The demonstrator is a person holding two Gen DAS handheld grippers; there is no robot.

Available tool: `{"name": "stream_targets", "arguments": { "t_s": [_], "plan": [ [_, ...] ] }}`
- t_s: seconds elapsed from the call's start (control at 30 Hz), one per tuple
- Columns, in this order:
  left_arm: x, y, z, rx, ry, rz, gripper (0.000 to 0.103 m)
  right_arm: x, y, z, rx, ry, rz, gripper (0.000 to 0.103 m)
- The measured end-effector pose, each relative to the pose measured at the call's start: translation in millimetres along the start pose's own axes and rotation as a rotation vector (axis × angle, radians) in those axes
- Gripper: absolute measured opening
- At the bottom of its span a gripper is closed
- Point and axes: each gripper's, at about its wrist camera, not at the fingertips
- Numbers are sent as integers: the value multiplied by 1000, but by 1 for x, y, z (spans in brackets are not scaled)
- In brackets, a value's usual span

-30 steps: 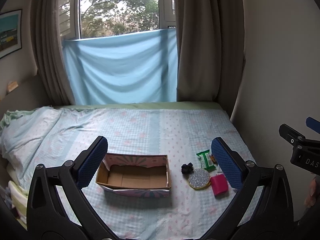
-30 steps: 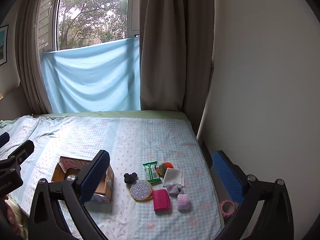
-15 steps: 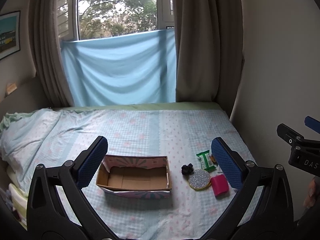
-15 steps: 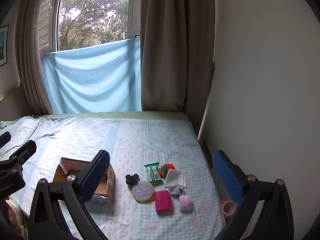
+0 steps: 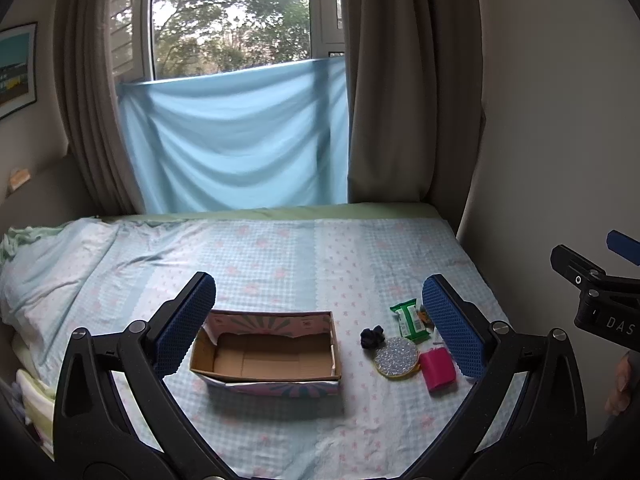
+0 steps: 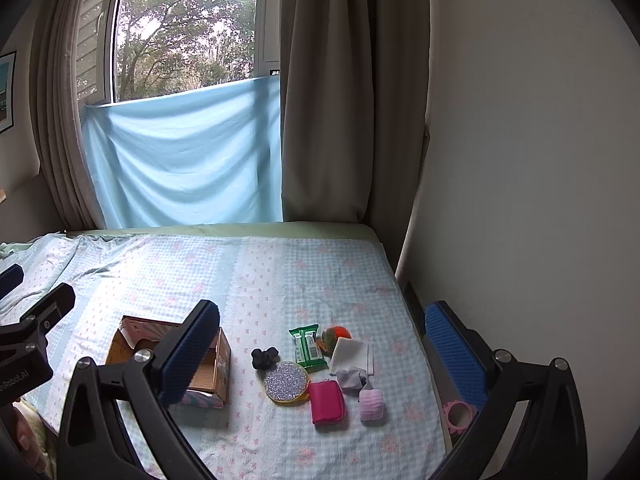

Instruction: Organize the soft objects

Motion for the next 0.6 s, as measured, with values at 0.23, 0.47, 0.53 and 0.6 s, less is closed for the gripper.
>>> {"name": "stream_targets", "arguments": {
  "t_s": [0.23, 0.47, 0.53, 0.6],
  "plan": [
    [0, 0, 1, -3, -1, -3, 103, 0, 0, 1, 0, -1, 0, 103],
    [0, -1, 2, -6, -3, -6, 103, 0, -1, 1, -1, 0, -2, 103],
    [1, -1, 3, -6, -2, -6, 103, 0, -2, 2, -1, -2, -2, 103],
    [1, -1, 3, -6, -3, -7, 103, 0, -3, 2, -1, -2, -3, 103]
  ]
}}
Point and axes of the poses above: each gripper's, at about its wrist camera, not at the fingertips, and z roughly the way its jaws point, y to its right, x to its top, and after that the axes turned 8 degrees about x, right-handed
